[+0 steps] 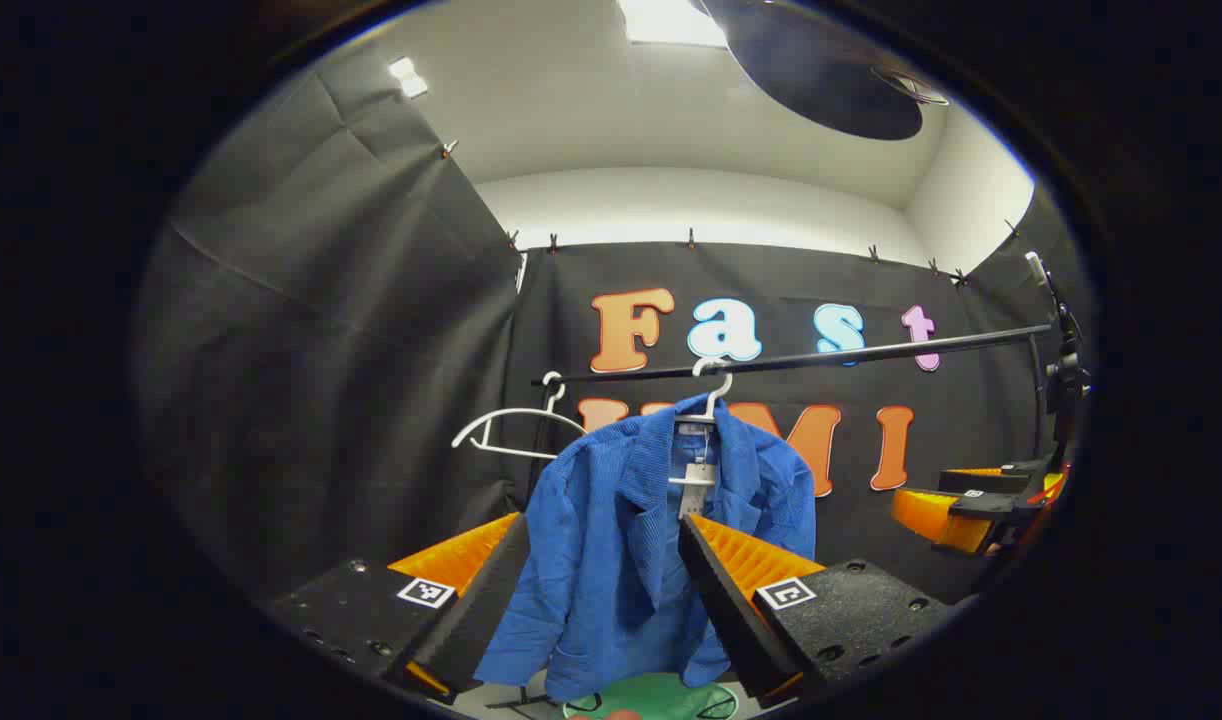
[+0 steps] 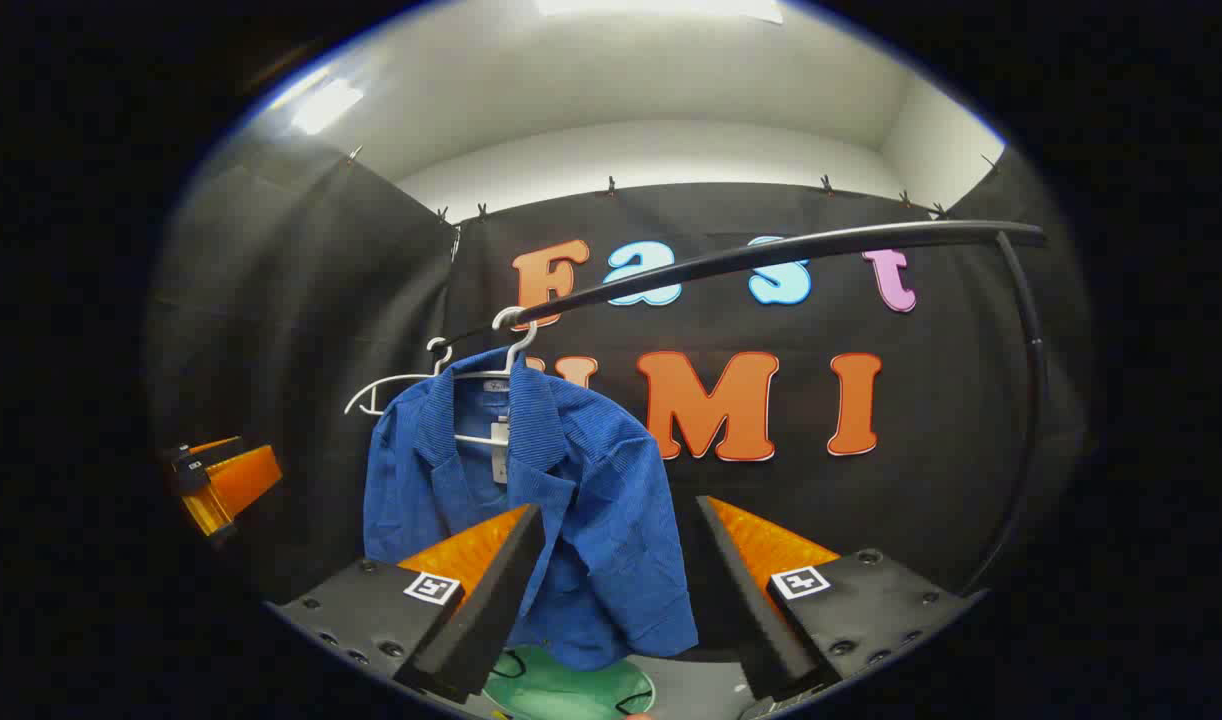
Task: Grasp the clothes on the hanger with both hands and then place them into the laundry hamper below.
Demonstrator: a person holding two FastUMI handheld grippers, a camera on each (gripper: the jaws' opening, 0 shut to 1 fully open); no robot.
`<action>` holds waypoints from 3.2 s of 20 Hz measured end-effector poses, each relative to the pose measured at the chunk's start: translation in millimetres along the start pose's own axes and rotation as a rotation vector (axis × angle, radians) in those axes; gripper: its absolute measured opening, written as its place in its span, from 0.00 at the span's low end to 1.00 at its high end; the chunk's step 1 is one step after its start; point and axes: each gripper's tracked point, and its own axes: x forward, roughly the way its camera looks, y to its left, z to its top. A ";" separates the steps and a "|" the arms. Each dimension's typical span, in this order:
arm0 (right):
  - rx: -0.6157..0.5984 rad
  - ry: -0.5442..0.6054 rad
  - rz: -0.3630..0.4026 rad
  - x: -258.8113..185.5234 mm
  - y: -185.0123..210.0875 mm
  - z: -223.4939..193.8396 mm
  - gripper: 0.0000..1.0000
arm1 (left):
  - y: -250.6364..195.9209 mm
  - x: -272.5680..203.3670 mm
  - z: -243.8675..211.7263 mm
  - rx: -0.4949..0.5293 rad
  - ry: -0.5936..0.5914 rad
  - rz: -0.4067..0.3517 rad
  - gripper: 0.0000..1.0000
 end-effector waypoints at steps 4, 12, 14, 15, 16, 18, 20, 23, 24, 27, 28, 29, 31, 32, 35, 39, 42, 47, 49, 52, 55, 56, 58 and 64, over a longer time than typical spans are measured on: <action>0.044 -0.027 0.149 40.7 33.3 -10.9 0.95 | 14.5 9.1 -15.7 0.010 0.004 0.120 0.91; 0.056 0.004 0.187 88.9 19.4 -34.6 0.98 | 34.8 26.2 -45.1 0.047 0.021 0.231 0.95; 0.050 0.025 0.115 83.1 12.1 -41.4 0.97 | 42.7 37.2 -52.6 0.045 0.024 0.179 0.94; 0.042 0.042 0.076 77.5 9.0 -45.4 0.97 | 43.9 42.3 -58.4 0.032 0.033 0.139 0.92; 0.026 0.048 0.038 70.2 6.8 -45.4 0.98 | 45.9 48.2 -64.0 0.015 0.042 0.099 0.95; -0.009 0.046 -0.032 60.4 2.9 -41.3 0.94 | 54.9 59.7 -68.3 0.003 0.037 0.052 0.92; -0.014 0.048 -0.054 55.2 11.7 -38.1 0.98 | 69.1 66.6 -74.3 0.023 0.050 0.050 0.91; -0.008 0.050 -0.075 50.0 17.6 -35.5 0.94 | 78.7 68.4 -76.8 0.033 0.061 0.054 0.91; -0.008 0.053 -0.079 49.0 19.5 -34.8 0.97 | 79.8 67.6 -76.6 0.019 0.068 0.049 0.91; 0.013 0.050 -0.074 51.5 32.2 -26.4 0.98 | 82.6 66.5 -59.7 -0.022 0.067 0.038 0.91; 0.014 0.042 -0.070 52.2 35.4 -20.5 0.94 | 85.7 67.3 -49.1 -0.020 0.059 0.043 0.91; 0.011 0.035 -0.066 54.3 39.1 -14.1 0.94 | 90.6 67.8 -37.1 -0.008 0.049 0.051 0.95; 0.015 0.018 -0.051 57.5 48.0 2.8 0.94 | 98.6 68.7 -12.4 0.028 0.026 0.073 0.95; 0.038 0.008 -0.036 59.6 54.2 12.4 0.98 | 102.0 69.2 -1.9 0.046 0.015 0.086 0.90; 0.090 -0.021 0.022 69.7 67.7 24.0 0.94 | 96.5 67.6 7.6 0.062 -0.005 0.101 0.91; 0.143 0.080 0.085 99.4 70.3 -32.8 0.94 | 70.7 60.9 -9.3 0.005 0.011 0.111 0.98; 0.142 0.150 0.114 119.0 70.9 -81.6 0.94 | 55.7 56.9 -27.3 -0.012 0.020 0.111 0.92; 0.151 0.229 0.183 153.7 109.2 -139.7 1.00 | 55.4 49.0 -45.2 0.023 0.049 0.177 0.91; 0.149 0.226 0.165 179.4 112.5 -156.2 1.00 | 52.4 41.4 -42.9 0.028 0.044 0.189 0.91; 0.144 0.258 0.137 211.7 115.5 -185.0 1.00 | 53.6 33.4 -37.1 0.064 0.032 0.207 0.91; 0.165 0.281 0.151 227.5 109.1 -199.9 1.00 | 52.2 28.0 -30.4 0.096 0.012 0.216 0.91; 0.176 0.282 0.143 227.8 103.2 -201.1 0.81 | 49.5 28.4 -30.4 0.097 0.009 0.211 0.94; 0.203 0.267 0.120 221.9 85.3 -193.7 0.43 | 43.2 31.2 -33.3 0.090 0.011 0.197 0.94; 0.161 0.113 0.047 185.2 25.8 -131.2 0.01 | 0.0 63.0 -74.1 -0.041 0.087 0.066 0.94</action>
